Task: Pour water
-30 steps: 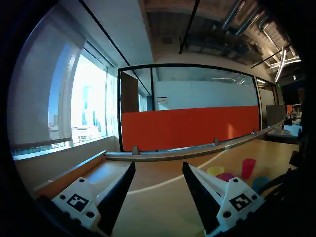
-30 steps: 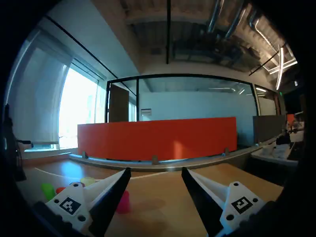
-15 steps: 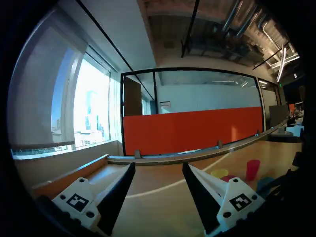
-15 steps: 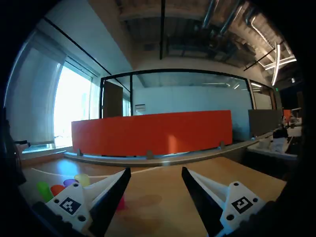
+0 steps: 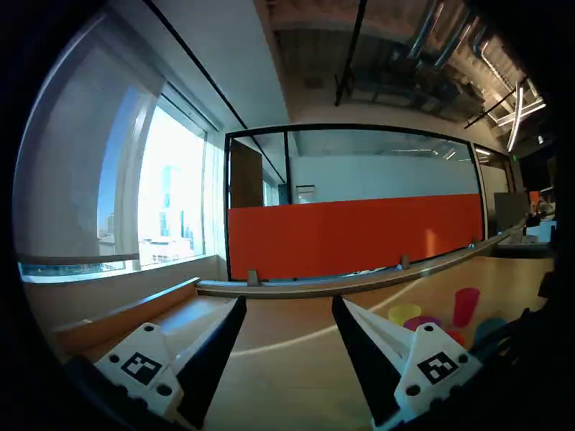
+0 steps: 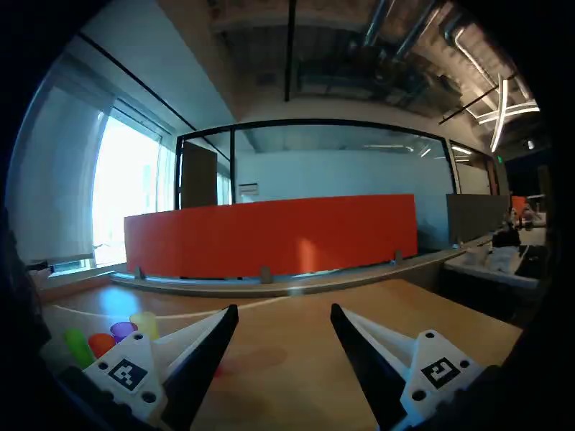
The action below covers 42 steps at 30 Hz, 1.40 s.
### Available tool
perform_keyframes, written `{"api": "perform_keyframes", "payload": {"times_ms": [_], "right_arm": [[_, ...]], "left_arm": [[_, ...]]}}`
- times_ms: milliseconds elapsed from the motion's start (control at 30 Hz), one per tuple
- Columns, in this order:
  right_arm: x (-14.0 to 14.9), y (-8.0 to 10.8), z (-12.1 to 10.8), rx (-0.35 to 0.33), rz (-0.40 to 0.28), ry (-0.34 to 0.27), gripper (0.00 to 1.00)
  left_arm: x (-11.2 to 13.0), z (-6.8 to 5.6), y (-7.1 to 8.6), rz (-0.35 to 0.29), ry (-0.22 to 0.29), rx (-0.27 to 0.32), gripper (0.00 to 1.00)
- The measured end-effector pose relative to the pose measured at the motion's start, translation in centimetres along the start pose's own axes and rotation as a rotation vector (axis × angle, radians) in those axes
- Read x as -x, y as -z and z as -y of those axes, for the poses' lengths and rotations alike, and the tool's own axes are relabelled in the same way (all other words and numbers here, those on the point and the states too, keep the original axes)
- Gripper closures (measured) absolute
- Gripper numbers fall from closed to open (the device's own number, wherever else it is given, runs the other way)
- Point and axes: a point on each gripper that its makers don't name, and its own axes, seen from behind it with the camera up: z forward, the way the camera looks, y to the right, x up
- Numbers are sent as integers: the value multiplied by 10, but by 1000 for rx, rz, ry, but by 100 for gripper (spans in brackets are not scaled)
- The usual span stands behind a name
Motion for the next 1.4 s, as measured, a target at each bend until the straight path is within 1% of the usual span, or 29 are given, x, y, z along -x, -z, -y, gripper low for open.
{"api": "perform_keyframes", "payload": {"times_ms": [100, 200, 400, 600, 800, 900, 1200, 1400], "right_arm": [[-3, -1, 1, 1, 0, -14, 0], [-2, -1, -1, 6, 9, -23, 1], [-1, 1, -7, 27, 21, -3, 1], [-8, 2, -7, 28, 21, 4, 1], [-8, 2, -5, 23, 26, 15, 0], [-8, 2, -4, 24, 25, 21, 1], [-6, 2, -2, 20, 29, 6, 1], [-7, 3, -2, 15, 27, -4, 1]], "left_arm": [[3, -6, 0, -7, 12, 12, 12], [7, -10, -1, -2, 10, 18, 12], [23, -10, -2, 16, -1, -2, 13], [26, -14, -2, 17, 6, -1, 12], [31, -20, -4, 18, -3, -3, 12], [34, -23, -5, 22, 0, -2, 13], [42, -29, -4, 30, 37, 3, 12], [49, -33, -5, 40, 25, 1, 12]]}}
